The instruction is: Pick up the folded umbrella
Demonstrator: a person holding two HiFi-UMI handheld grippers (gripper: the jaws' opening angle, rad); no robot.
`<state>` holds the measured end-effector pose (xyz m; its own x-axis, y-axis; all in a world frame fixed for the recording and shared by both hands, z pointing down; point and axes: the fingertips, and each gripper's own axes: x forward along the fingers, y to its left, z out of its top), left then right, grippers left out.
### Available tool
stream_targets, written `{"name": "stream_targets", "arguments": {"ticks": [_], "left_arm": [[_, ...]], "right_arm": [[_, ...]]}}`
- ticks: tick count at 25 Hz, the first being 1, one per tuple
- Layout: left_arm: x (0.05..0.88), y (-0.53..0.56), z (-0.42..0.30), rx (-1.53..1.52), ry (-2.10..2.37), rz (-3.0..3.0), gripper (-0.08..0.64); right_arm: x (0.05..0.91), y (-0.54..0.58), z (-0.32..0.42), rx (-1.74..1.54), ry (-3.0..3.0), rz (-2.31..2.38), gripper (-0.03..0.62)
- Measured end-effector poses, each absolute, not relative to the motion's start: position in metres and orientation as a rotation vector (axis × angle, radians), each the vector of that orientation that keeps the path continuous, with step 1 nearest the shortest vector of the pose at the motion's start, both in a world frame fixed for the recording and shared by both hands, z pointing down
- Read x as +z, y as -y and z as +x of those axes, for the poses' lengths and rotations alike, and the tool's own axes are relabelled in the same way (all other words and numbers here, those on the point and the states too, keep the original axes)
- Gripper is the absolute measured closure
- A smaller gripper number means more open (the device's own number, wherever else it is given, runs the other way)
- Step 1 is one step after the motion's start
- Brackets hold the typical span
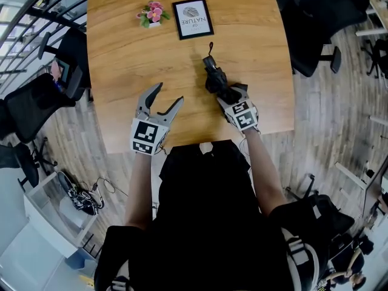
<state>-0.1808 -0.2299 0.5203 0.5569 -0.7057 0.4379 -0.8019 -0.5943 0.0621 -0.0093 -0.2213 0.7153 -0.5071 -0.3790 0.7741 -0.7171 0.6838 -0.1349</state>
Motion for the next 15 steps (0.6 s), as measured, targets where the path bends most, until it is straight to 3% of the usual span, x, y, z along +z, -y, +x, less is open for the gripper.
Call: {"name": "stream_targets", "arguments": {"ticks": [15], "left_arm": [[0.492, 0.208, -0.16, 0.519, 1.379, 2.531, 0.249]], "right_arm": [[0.664, 0.237, 0.016, 0.454, 2.234, 0.857, 0.359]]}}
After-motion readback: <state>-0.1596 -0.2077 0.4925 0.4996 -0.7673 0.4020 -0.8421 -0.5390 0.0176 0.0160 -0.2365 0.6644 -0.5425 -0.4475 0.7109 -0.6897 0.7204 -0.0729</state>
